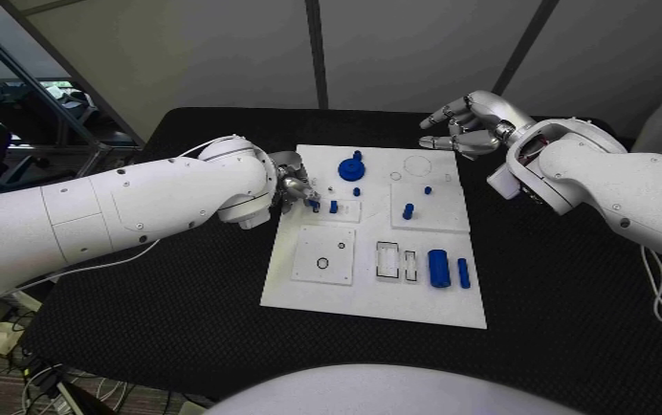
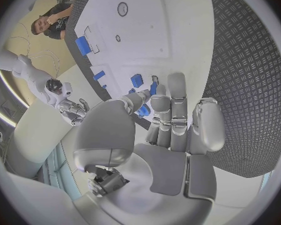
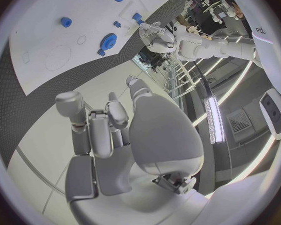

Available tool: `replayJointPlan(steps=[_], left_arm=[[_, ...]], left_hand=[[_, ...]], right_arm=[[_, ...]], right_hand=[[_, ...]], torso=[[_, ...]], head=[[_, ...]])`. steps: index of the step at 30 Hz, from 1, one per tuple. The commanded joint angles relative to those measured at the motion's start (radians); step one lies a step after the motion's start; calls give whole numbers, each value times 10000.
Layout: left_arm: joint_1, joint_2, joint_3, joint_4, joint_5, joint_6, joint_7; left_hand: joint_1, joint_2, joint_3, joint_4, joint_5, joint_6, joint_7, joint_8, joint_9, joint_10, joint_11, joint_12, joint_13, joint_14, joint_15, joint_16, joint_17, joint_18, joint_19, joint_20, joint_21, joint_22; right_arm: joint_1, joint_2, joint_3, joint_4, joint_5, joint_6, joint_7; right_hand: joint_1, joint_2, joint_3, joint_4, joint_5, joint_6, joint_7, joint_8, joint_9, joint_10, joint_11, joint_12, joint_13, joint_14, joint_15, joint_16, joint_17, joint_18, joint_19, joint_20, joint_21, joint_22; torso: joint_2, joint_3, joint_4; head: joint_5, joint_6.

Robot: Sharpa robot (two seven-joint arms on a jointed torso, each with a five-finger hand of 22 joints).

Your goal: Assemble the parts on the task board

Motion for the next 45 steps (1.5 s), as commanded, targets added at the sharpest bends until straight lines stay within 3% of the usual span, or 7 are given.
replayJointPlan(steps=[1,45], left_arm=[[-8,24,-2,-23,-212,180,-81],[-53,91,-6,12,-510,785,-126]], left_hand=[[14,131,1382,-1323,51,-28,-61,56,17,41,-17,30,-10,11,-48,26,2,-37,59,26,57,740],[8,125,1401,-1330,60,-34,-61,59,20,21,-18,-10,-69,10,-50,23,1,-29,42,23,28,719]], right_arm=[[16,5,3,12,-18,27,62],[15,17,2,-2,-18,106,52]], right_hand=[[40,67,15,70,60,-26,-7,67,-4,-38,-2,23,5,588,-65,-60,530,57,41,-21,-25,16],[45,73,17,76,71,-20,-8,73,-3,-35,-4,27,5,580,-66,-83,497,57,43,-23,-29,13]], torso=[[2,-1,0],[6,5,-12]], head=[[1,-13],[-25,-87]])
